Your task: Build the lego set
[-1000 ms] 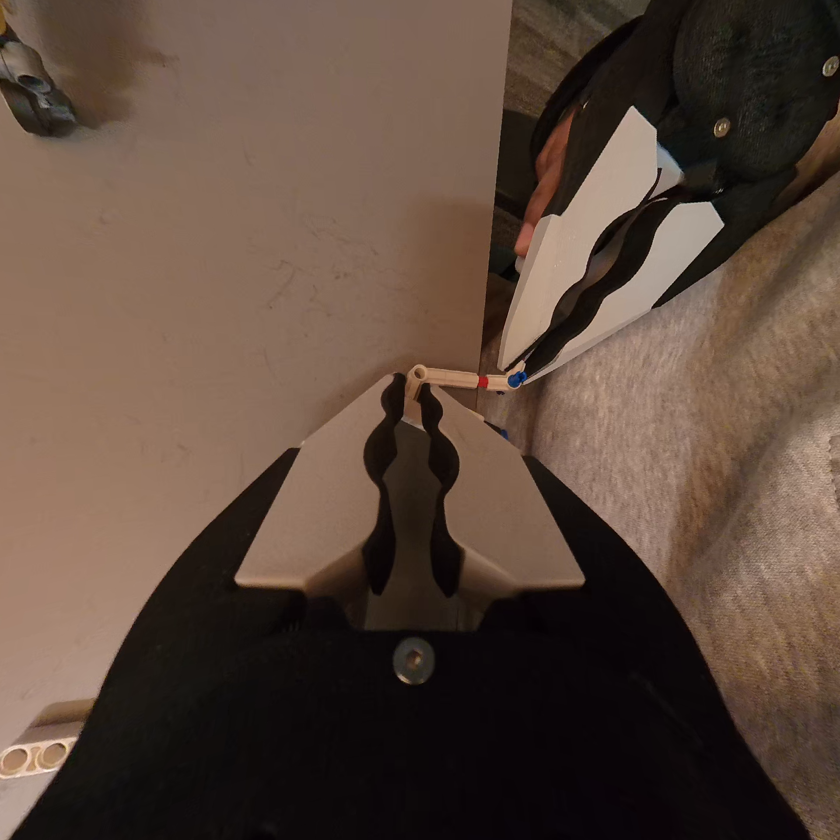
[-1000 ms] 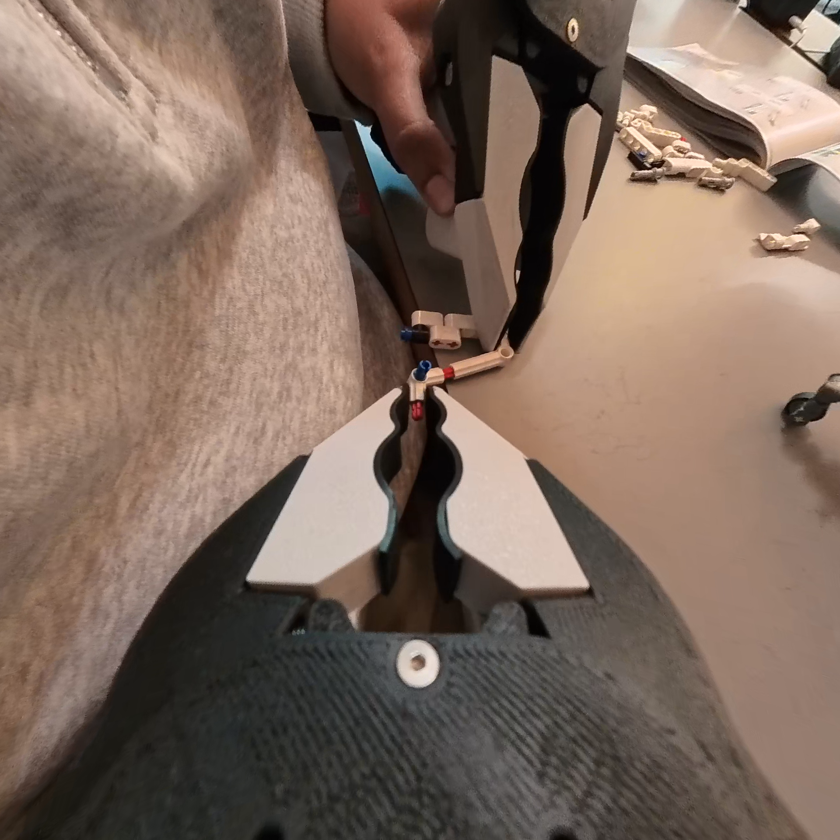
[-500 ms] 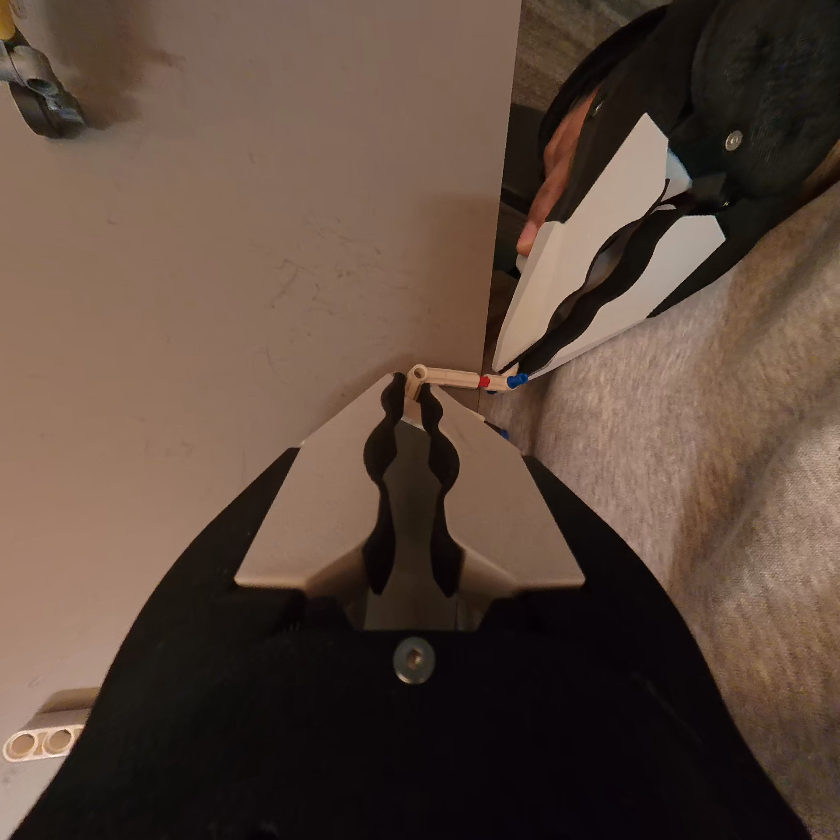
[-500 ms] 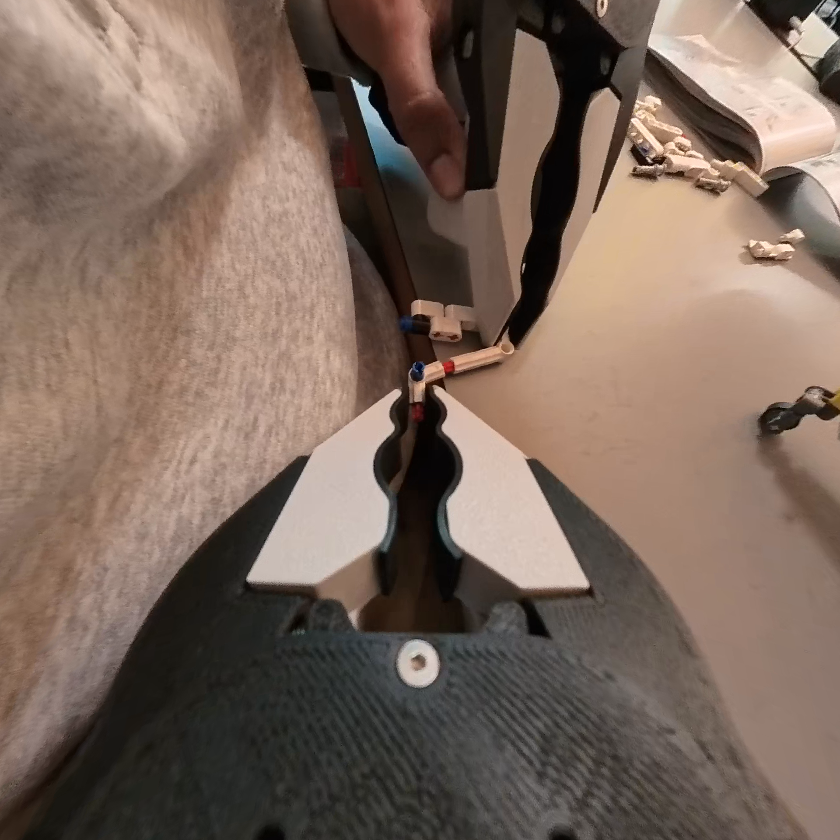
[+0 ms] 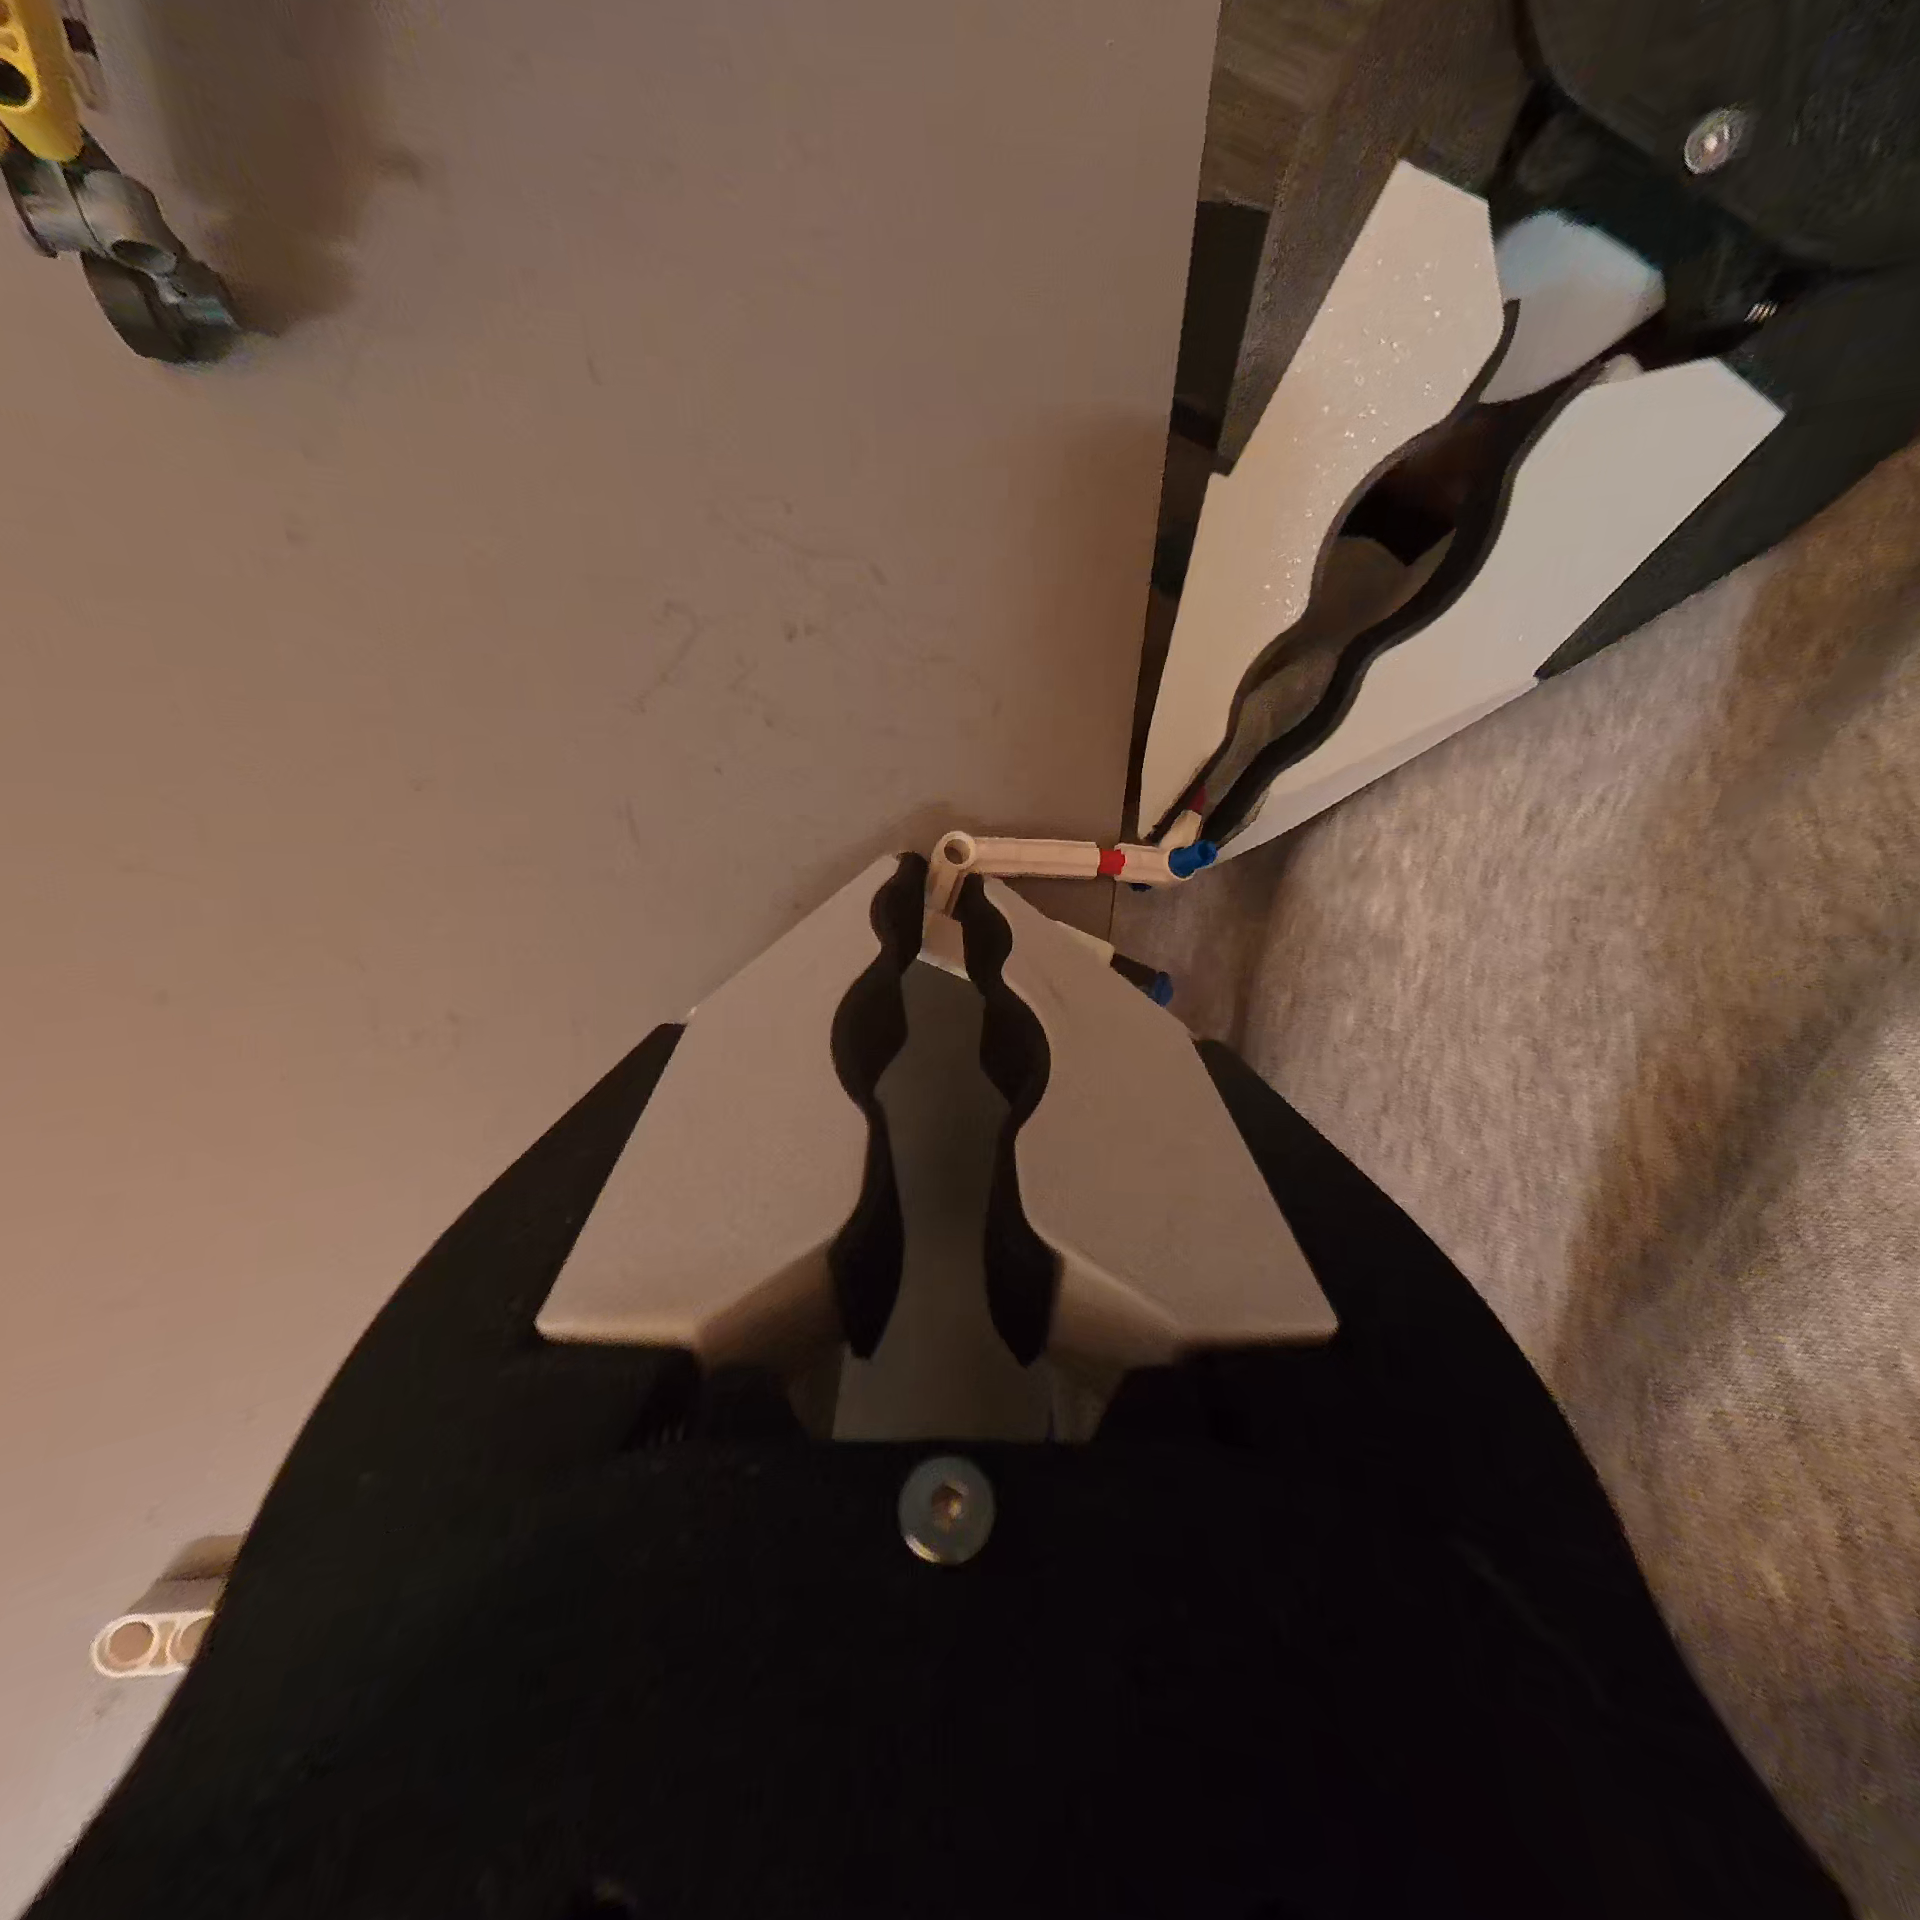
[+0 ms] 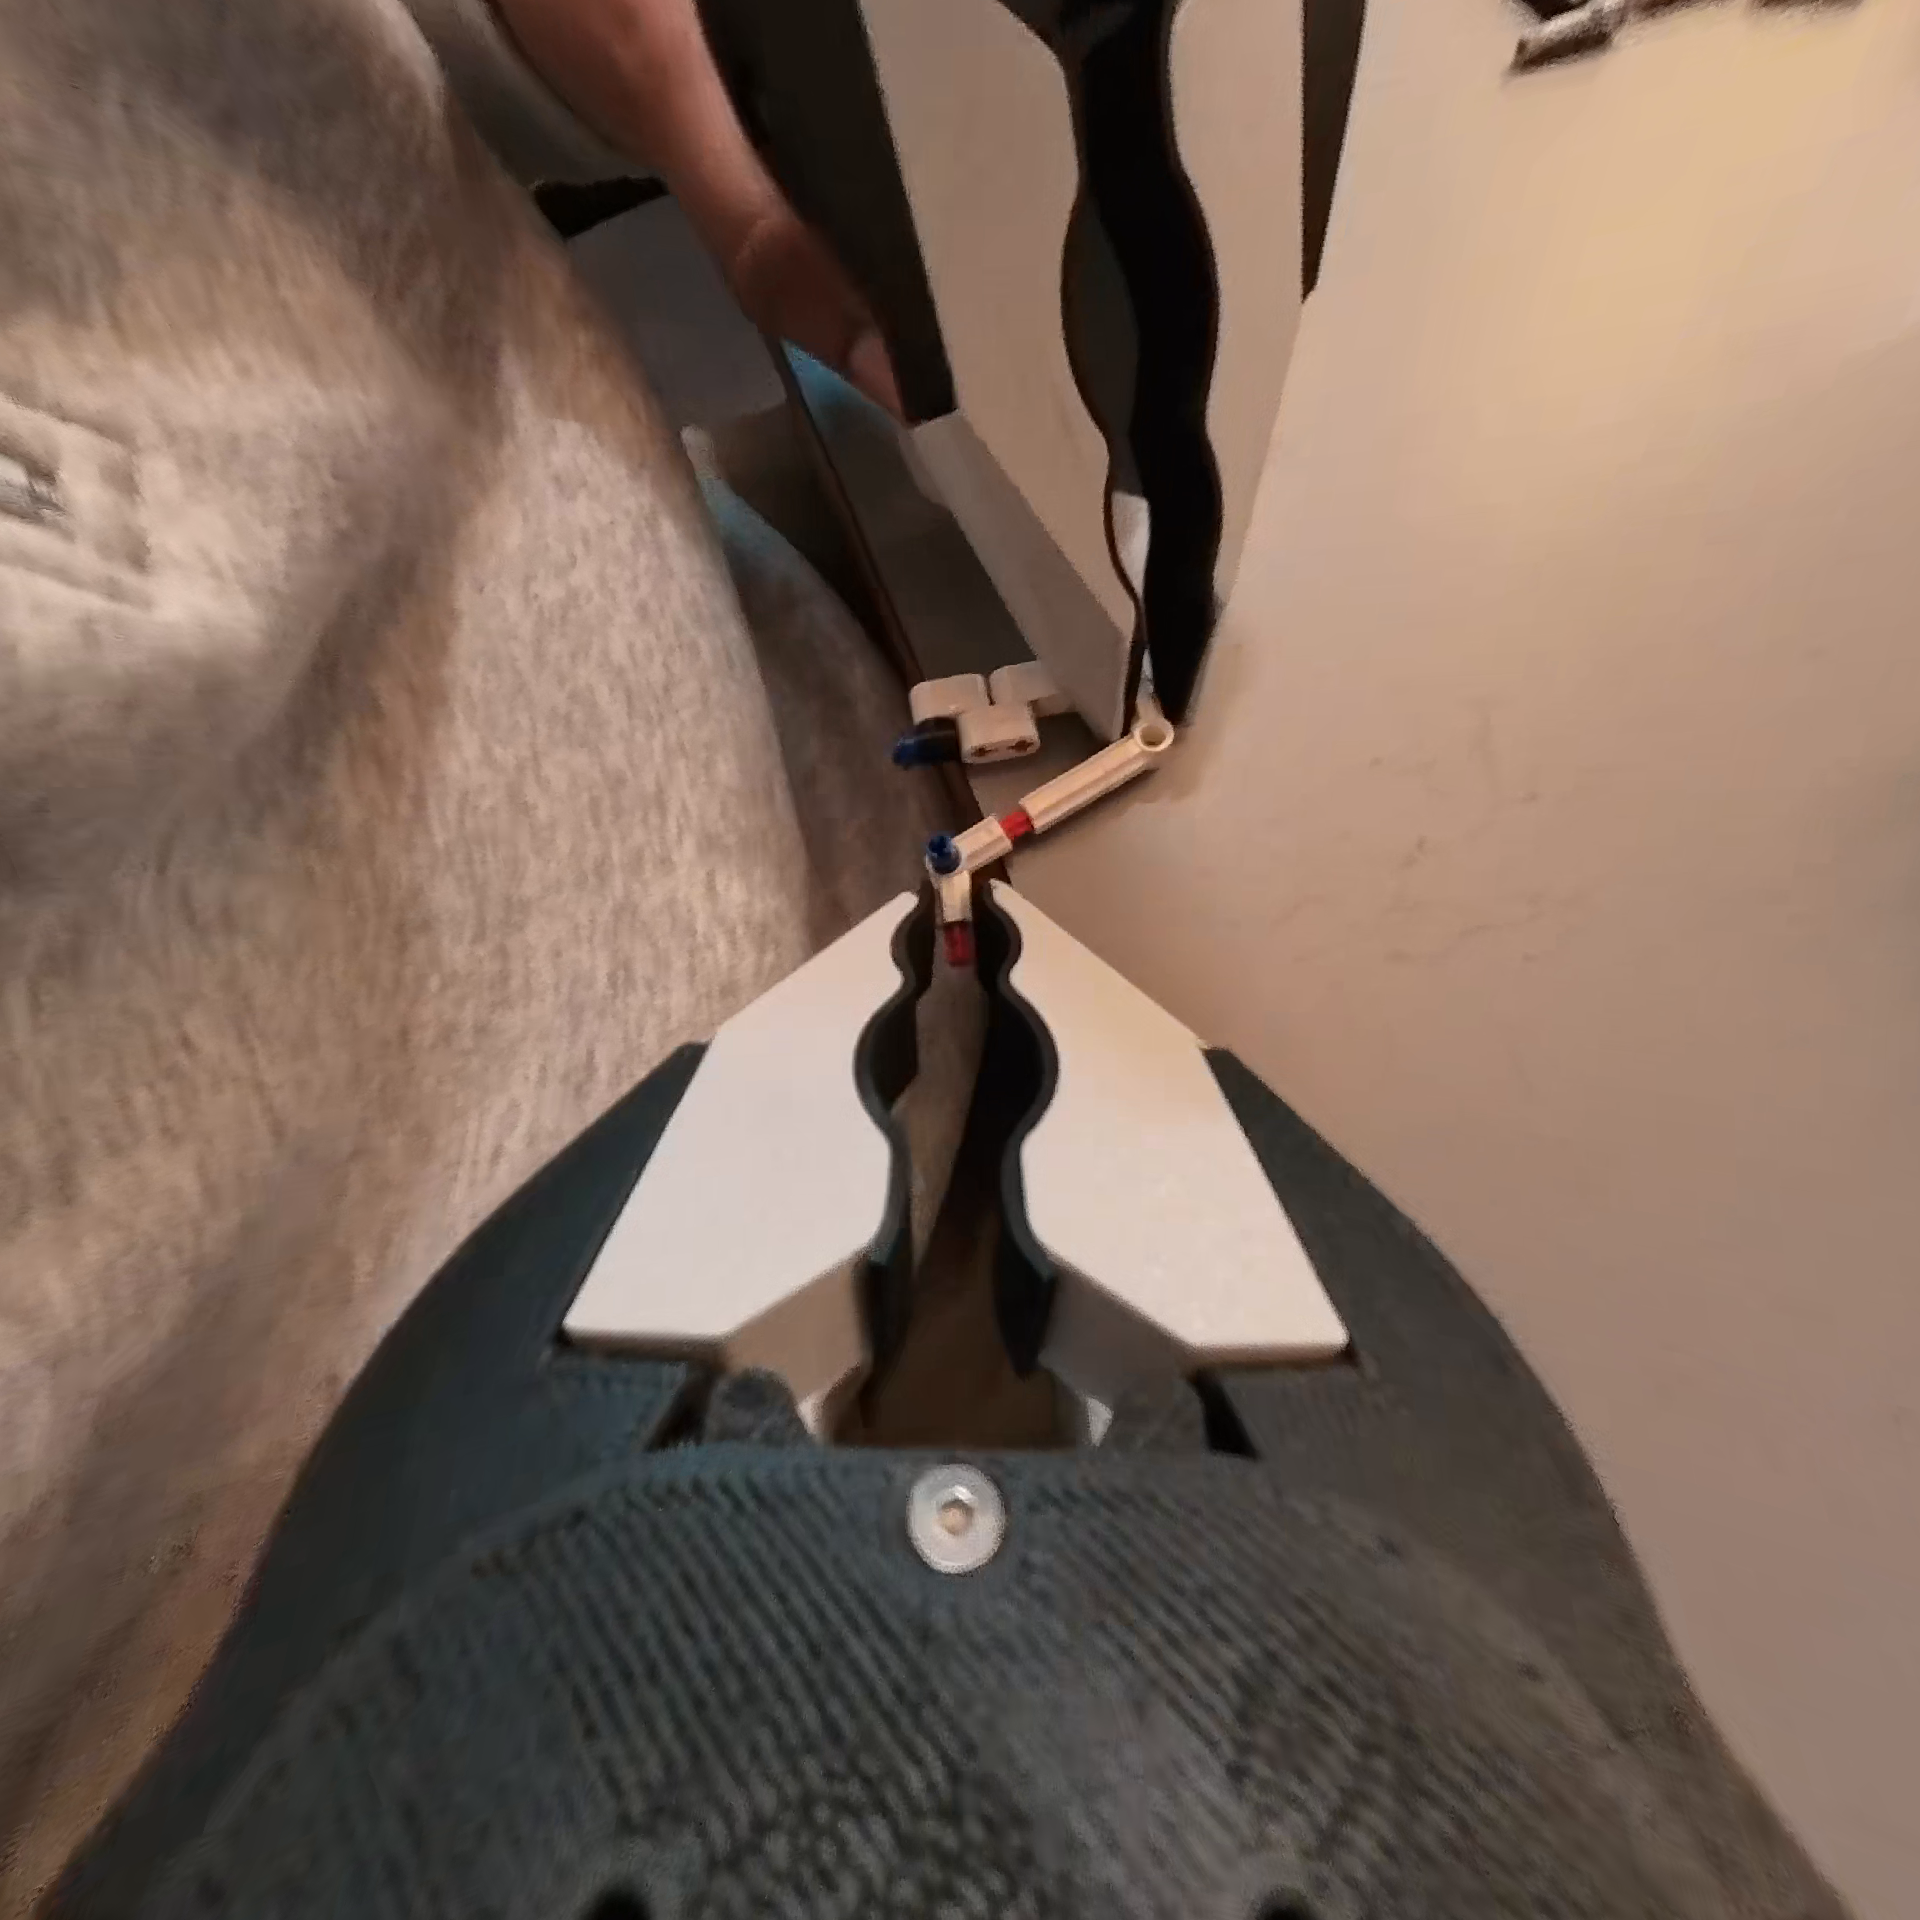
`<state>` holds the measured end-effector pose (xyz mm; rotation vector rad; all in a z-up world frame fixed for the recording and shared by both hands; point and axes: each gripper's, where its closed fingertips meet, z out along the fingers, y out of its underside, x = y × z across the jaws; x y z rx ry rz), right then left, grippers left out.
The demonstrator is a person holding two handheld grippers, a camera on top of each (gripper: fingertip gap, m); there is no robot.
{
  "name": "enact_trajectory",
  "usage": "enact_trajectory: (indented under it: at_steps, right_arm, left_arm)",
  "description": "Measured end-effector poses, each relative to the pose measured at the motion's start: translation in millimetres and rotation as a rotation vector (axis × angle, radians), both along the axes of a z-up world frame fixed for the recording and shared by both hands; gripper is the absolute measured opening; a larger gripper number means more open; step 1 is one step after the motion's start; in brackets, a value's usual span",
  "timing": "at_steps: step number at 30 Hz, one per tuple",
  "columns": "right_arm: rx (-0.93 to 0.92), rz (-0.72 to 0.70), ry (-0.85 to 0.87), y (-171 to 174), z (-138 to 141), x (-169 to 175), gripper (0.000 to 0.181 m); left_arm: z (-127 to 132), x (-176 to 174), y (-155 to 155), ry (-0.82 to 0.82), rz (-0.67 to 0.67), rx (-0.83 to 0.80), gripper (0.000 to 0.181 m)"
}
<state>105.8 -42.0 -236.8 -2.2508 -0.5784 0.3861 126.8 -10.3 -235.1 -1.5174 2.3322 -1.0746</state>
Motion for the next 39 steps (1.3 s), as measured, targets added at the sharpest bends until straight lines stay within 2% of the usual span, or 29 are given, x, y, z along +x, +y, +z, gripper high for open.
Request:
enact_trajectory:
  at_steps: [6, 11, 17, 24, 32, 39]
  right_arm:
    - [-0.116, -0.012, 0.107, -0.5, 2.9, -0.2, 0.005]
    - [-0.092, 0.053, 0.041, -0.3, 1.8, -0.7, 0.005]
    - [-0.105, 0.103, 0.045, -0.1, 2.2, -0.1, 0.005]
    - [-0.049, 0.158, -0.008, 2.3, 2.1, 1.4, 0.005]
    - [0.067, 0.147, -0.067, 0.6, 3.1, -2.3, 0.005]
    - [0.099, 0.129, -0.020, -5.6, 2.8, -7.7, 0.005]
  left_arm:
    - [0.0, 0.0, -0.3, -0.004, -0.016, 0.027, 0.007]
    - [0.4, 0.0, -0.6, -0.004, -0.021, 0.014, 0.007]
    - [0.5, -0.1, -0.4, -0.008, -0.021, 0.019, 0.007]
    - [0.7, 0.9, 1.7, -0.004, -0.006, 0.008, 0.007]
    - [1.0, -2.9, -0.3, 0.006, -0.034, -0.002, 0.007]
    - [1.0, -7.3, -7.2, 0.015, -0.061, -0.004, 0.007]
